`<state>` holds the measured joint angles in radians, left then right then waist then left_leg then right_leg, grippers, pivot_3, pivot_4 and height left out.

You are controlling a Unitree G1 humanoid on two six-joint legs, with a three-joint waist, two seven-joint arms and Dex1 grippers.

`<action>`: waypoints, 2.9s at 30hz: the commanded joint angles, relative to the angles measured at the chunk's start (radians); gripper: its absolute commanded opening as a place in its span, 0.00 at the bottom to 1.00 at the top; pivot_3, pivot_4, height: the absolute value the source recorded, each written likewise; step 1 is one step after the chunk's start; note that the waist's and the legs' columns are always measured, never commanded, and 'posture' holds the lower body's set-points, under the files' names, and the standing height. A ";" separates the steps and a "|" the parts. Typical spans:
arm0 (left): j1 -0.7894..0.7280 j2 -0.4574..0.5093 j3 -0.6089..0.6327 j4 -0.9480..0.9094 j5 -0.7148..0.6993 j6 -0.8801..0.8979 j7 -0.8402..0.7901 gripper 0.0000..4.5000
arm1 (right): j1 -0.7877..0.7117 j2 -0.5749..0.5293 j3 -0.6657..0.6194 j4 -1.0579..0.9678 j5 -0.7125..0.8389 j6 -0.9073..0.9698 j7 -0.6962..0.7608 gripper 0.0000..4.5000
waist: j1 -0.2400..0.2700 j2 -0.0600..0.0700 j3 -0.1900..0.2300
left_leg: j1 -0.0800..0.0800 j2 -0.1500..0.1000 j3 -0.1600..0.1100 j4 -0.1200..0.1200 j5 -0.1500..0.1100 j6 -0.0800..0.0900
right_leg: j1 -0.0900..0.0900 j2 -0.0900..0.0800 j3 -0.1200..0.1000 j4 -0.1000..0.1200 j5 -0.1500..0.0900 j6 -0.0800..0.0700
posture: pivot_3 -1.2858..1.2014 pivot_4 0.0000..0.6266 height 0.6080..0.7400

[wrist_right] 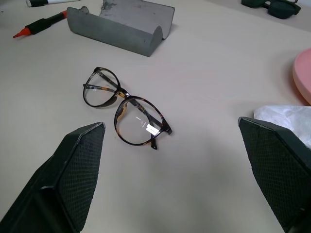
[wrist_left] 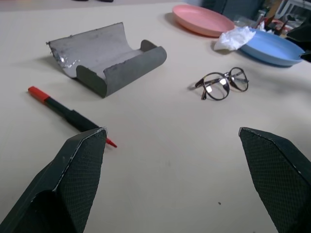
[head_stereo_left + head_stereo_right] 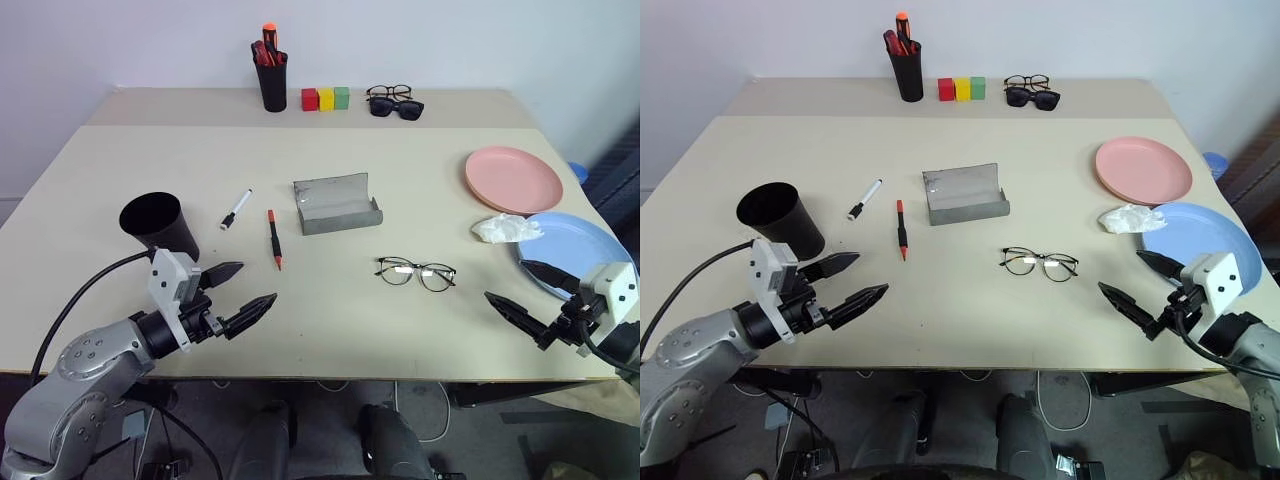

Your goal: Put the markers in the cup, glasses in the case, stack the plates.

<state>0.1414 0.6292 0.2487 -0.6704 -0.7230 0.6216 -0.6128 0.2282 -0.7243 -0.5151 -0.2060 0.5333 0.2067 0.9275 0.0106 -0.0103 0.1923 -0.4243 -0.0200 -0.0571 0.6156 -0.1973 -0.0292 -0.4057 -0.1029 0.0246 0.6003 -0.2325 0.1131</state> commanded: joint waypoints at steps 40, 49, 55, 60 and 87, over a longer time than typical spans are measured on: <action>-0.638 -0.529 -0.147 0.359 0.428 0.433 0.798 0.99 | -0.379 -0.044 0.169 0.209 -0.063 -0.089 0.078 1.00 | 0.001 -0.002 0.000 | 0.001 -0.001 -0.004 0.011 0.000 0.000 | 0.007 0.003 0.000 0.002 0.007 0.011 | 0.52 0.24 1.00; -0.894 -0.637 -0.070 0.659 0.489 0.458 0.900 0.99 | -0.390 -0.044 0.177 0.205 -0.067 -0.090 0.073 1.00 | 0.001 -0.002 0.000 | 0.000 -0.002 -0.004 0.012 0.000 0.000 | 0.007 0.003 0.000 0.002 0.007 0.012 | 0.52 0.24 1.00; -1.056 -0.705 0.006 0.850 0.507 0.525 0.976 0.99 | -0.383 -0.047 0.171 0.190 -0.065 -0.081 0.064 1.00 | 0.001 -0.003 0.000 | -0.001 -0.002 -0.004 0.012 0.000 0.000 | 0.007 0.003 0.000 0.001 0.008 0.015 | 0.52 0.24 1.00; -1.150 -0.727 0.049 1.022 0.521 0.509 1.025 0.99 | -0.372 -0.047 0.165 0.177 -0.062 -0.075 0.056 1.00 | 0.000 -0.003 0.000 | -0.001 -0.002 -0.004 0.012 0.000 0.000 | 0.007 0.003 0.000 0.000 0.010 0.018 | 0.52 0.24 1.00; -0.913 -0.474 -0.405 0.361 0.569 0.307 0.638 0.01 | -0.376 -0.046 0.173 0.139 -0.064 -0.039 0.021 1.00 | -0.006 -0.002 0.000 | -0.002 -0.002 -0.003 0.010 0.001 -0.002 | 0.005 0.003 0.001 0.000 0.011 0.017 | 0.52 0.24 1.00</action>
<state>-0.7798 0.1290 -0.0971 -0.1995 -0.1931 1.0386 0.0783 -0.1284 -0.7630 -0.3305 -0.0457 0.4638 0.1747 0.9503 0.0044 -0.0120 0.1925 -0.4257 -0.0214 -0.0599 0.6251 -0.1961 -0.0315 -0.4006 -0.0995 0.0255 0.6000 -0.2220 0.1280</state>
